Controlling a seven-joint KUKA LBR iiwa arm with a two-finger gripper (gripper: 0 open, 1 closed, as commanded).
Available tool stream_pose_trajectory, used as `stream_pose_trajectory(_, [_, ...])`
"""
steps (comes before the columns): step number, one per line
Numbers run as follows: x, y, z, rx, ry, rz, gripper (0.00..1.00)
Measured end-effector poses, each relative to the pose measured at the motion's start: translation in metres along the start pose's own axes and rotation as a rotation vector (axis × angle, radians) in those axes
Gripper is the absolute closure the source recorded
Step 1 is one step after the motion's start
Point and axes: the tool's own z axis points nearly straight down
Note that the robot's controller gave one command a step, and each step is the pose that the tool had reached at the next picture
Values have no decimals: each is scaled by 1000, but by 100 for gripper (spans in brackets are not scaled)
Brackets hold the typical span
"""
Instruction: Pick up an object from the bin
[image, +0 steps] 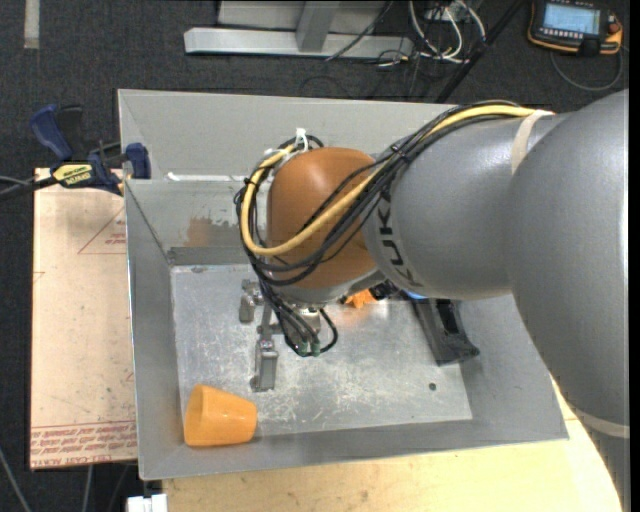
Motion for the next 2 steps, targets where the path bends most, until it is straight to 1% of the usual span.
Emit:
stream_pose_trajectory(1, [-2, -1, -4, -1, -7, 4, 0])
stream_pose_trajectory(2, [31, 23, 47, -1, -6, -99, 0])
